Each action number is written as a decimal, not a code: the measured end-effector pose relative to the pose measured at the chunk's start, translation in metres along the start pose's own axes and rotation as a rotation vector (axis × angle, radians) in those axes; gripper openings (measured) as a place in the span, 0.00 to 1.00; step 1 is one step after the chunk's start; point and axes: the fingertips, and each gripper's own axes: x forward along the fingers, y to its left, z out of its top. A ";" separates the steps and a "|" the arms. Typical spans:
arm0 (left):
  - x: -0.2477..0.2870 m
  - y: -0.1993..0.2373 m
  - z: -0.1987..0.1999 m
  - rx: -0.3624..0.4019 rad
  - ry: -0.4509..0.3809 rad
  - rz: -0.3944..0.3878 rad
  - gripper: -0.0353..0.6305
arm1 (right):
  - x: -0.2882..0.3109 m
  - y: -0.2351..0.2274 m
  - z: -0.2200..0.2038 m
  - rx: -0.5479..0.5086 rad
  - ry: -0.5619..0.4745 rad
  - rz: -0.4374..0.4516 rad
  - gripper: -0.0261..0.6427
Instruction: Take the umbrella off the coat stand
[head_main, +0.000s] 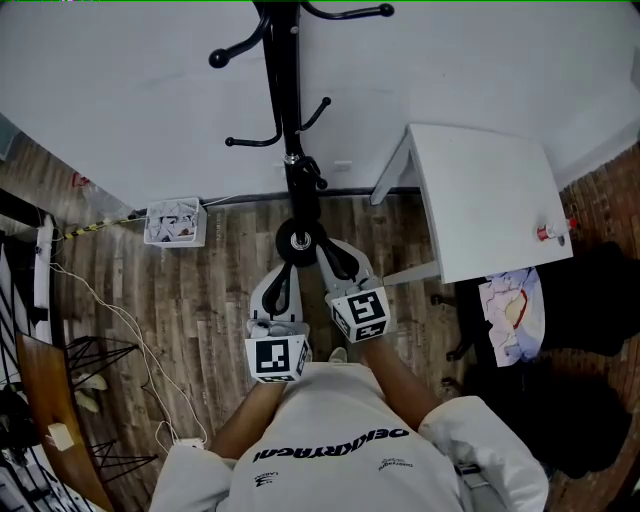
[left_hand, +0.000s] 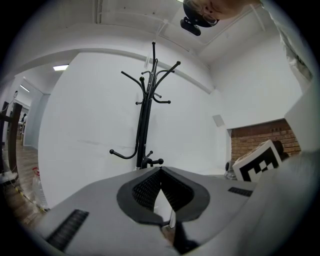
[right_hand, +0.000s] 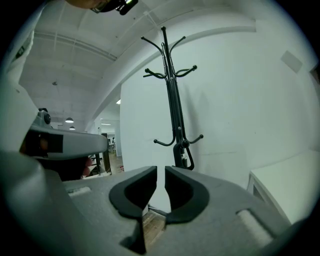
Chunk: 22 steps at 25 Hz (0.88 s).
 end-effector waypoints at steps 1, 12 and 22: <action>0.003 0.003 -0.001 0.000 0.003 -0.002 0.05 | 0.006 -0.002 -0.003 0.000 0.008 -0.003 0.10; 0.020 0.021 -0.021 0.005 0.047 -0.009 0.05 | 0.064 -0.033 -0.042 -0.021 0.035 -0.009 0.36; 0.027 0.043 -0.030 -0.008 0.081 0.009 0.05 | 0.125 -0.057 -0.083 -0.032 0.102 -0.002 0.50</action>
